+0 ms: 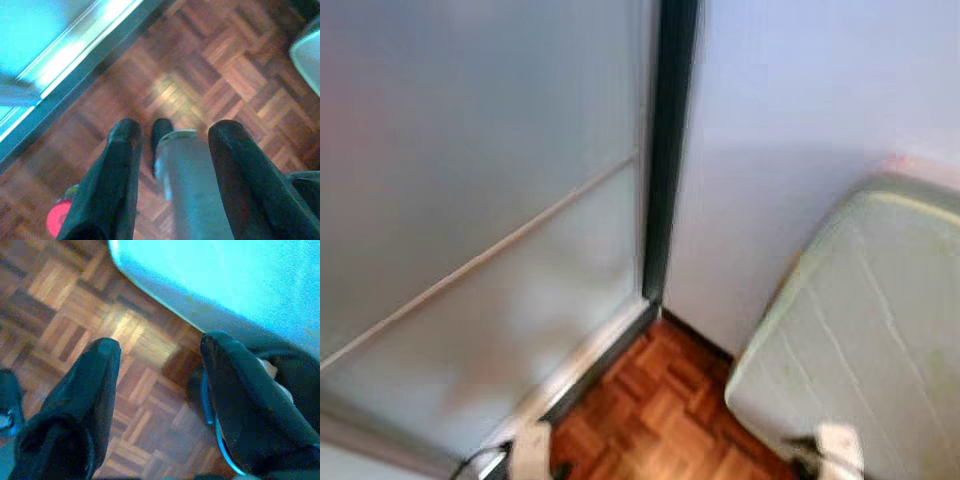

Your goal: Clean up the room

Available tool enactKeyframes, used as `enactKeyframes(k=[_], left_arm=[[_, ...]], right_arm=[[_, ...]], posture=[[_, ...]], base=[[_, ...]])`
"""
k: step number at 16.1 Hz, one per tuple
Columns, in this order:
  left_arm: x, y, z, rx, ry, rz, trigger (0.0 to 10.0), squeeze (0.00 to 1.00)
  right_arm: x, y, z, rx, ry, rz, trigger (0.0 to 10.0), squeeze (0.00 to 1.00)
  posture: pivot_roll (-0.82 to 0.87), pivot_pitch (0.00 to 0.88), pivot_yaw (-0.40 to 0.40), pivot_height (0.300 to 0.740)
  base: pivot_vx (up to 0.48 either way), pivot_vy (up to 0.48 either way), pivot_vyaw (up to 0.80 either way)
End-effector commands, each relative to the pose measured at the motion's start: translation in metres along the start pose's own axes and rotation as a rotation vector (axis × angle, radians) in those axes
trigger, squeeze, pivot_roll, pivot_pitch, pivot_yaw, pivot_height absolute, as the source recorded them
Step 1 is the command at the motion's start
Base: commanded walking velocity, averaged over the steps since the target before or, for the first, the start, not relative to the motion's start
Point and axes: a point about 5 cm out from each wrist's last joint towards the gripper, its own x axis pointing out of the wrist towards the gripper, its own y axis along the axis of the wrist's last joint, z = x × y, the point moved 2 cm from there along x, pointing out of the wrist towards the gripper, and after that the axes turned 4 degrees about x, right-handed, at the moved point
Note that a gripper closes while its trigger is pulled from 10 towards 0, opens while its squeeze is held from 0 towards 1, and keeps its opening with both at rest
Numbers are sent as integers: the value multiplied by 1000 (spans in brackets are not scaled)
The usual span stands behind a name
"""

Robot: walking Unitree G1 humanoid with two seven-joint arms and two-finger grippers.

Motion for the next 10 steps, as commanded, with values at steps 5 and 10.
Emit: enactKeyframes(k=[5, 10], left_arm=[[-1, -5, 0, -11, 1, -20, 10000, 0], [-1, -7, -2, -12, 7, -27, 10000, 0]], right_arm=[[-3, -15, 5, 14, -8, -47, 10000, 0], [-4, -18, 3, 25, 2, -62, 10000, 0]], posture=[[50, 125, -9, 740], [51, 125, -8, 740]], base=[[352, 0, -158], [67, 0, -774]])
